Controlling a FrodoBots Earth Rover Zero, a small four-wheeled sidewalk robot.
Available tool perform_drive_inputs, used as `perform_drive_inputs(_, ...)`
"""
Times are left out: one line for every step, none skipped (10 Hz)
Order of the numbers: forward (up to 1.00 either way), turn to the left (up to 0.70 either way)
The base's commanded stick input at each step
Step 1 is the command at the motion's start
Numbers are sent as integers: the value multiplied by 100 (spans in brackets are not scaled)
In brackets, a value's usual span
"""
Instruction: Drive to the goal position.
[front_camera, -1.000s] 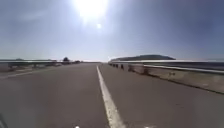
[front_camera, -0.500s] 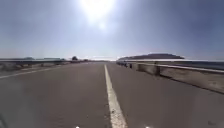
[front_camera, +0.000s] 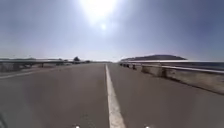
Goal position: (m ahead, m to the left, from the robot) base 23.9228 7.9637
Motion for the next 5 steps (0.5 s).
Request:
perform_drive_inputs(70,0)
perform_drive_inputs(70,0)
perform_drive_inputs(70,0)
perform_drive_inputs(70,0)
perform_drive_inputs(70,0)
